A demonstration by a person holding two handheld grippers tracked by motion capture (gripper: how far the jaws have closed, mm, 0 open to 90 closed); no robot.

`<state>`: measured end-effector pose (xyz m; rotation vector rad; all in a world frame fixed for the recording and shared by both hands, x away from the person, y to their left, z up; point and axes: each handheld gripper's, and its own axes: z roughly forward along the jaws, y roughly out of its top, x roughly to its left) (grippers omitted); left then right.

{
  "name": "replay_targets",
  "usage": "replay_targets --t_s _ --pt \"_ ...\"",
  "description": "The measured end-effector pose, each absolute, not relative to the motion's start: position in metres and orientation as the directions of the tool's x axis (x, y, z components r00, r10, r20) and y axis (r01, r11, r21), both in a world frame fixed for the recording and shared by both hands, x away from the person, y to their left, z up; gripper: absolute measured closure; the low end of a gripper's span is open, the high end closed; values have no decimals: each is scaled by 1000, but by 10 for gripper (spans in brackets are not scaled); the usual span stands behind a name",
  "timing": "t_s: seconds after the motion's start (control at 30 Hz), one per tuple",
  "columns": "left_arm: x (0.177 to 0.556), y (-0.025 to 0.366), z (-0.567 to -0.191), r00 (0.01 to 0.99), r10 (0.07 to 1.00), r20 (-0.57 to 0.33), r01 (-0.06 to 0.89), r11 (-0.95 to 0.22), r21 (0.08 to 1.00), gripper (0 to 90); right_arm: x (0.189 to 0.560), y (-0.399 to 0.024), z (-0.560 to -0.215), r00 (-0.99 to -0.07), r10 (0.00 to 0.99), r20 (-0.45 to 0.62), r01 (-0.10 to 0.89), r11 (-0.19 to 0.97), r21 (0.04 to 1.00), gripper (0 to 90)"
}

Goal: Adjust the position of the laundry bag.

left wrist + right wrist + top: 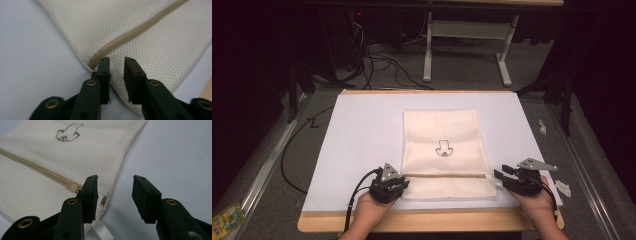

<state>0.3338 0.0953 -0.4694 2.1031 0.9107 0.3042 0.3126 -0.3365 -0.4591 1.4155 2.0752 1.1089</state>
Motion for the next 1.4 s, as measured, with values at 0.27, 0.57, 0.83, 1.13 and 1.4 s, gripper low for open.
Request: replay_targets --t_s 0.27,0.57,0.83,1.13,1.4 --pt "339 100 -467 690 719 -84 471 -358 806 451 322 -328 -468 -415 903 108 623 196 757 570" --pt "346 100 -471 688 719 -95 479 -352 804 399 331 -326 -476 -428 893 143 654 196 730 639" --pt "348 105 -463 677 724 -133 494 -313 811 407 324 -326 -478 -452 877 162 662 208 720 649" --pt "342 100 -461 703 698 -136 473 -316 822 413 321 -318 -476 -472 875 103 648 265 714 767" --pt "341 97 -460 715 693 -97 439 -336 833 390 320 -317 -473 -493 866 78 626 291 724 843"
